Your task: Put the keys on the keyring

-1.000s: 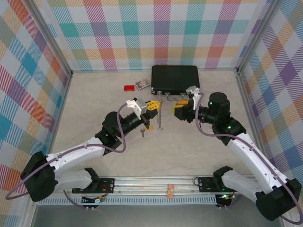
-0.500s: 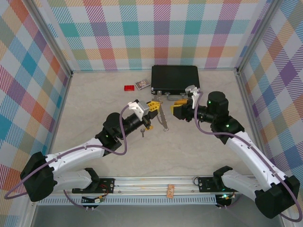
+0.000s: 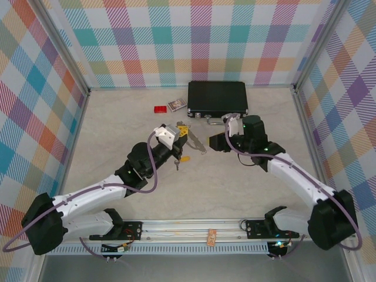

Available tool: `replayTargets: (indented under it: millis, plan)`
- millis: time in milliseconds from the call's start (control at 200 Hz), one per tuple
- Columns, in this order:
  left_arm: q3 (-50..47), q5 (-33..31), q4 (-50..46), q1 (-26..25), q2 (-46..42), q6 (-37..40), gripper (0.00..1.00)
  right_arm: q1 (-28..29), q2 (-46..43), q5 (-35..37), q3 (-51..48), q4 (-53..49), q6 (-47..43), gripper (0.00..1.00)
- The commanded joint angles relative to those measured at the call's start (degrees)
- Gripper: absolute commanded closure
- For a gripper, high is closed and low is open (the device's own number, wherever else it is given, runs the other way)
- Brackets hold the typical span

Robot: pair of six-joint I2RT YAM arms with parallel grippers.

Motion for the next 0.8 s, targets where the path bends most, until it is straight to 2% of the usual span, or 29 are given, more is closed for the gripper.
replayTargets:
  millis: [0, 120, 290, 515, 795]
  plan:
    - [-2.25, -7.62, -0.60, 1.62, -4.16, -2.30, 1.00, 1.09, 3.95, 0.84, -0.58, 2.76, 1.51, 0.59]
    - [-4.86, -13.67, -3.36, 2.99, -7.88, -3.48, 1.00, 4.03, 10.16, 1.33, 1.26, 3.64, 0.85, 0.60]
    - [-9.09, -17.52, -5.55, 4.01, -13.84, -3.23, 1.00, 8.36, 20.83, 2.19, 8.69, 0.98, -2.35, 0.62]
    - [-13.93, -19.99, -4.87, 4.01, -17.39, -2.12, 0.99, 12.70, 33.29, 3.12, 21.29, -6.88, -6.98, 0.62]
    - [-16.91, -21.92, -2.59, 4.08, -21.17, -0.66, 0.99, 14.54, 45.79, 4.46, 34.06, -16.51, -11.27, 0.62]
